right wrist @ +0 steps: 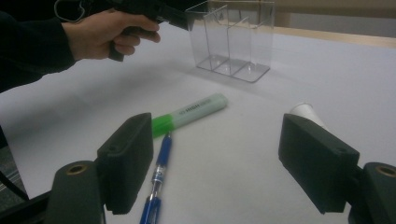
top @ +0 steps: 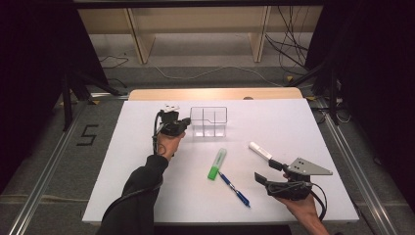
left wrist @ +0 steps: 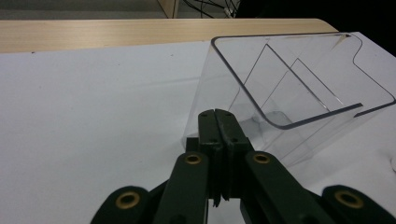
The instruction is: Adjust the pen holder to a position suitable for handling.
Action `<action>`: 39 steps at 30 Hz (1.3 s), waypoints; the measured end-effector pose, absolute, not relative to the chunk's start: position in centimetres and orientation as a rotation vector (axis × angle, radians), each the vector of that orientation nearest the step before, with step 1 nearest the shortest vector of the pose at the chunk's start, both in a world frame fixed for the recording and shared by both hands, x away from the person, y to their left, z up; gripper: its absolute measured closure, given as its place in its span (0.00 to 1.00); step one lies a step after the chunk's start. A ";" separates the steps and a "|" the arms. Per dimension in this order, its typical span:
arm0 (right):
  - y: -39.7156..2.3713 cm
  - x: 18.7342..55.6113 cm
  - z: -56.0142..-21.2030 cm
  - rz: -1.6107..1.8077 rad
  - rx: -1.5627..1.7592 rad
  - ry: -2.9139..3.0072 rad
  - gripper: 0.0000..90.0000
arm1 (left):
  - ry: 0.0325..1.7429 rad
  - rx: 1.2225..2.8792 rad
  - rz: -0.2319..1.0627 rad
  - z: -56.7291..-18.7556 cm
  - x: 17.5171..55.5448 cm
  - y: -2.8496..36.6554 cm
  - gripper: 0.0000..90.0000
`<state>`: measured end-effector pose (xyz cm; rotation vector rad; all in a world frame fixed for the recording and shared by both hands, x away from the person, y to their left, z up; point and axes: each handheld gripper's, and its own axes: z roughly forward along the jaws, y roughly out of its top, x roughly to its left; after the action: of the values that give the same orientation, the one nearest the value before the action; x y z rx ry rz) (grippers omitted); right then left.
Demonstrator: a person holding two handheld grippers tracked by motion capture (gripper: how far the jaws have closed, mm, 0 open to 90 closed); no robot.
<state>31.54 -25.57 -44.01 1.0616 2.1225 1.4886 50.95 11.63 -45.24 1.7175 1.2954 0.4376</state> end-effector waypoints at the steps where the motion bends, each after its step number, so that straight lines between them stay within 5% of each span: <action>1: -25.6 31.5 -44.0 1.487 1.061 2.122 0.30 | 1.298 1.715 0.435 -45.3 51.0 11.6 0.99; 39: -25.6 31.4 -44.1 1.482 1.075 2.135 0.30 | 1.336 1.683 0.464 -44.5 51.3 9.2 0.97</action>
<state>31.45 -25.60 -44.12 1.0748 2.1345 1.4817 51.30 9.21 -44.47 1.6831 1.3360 0.4643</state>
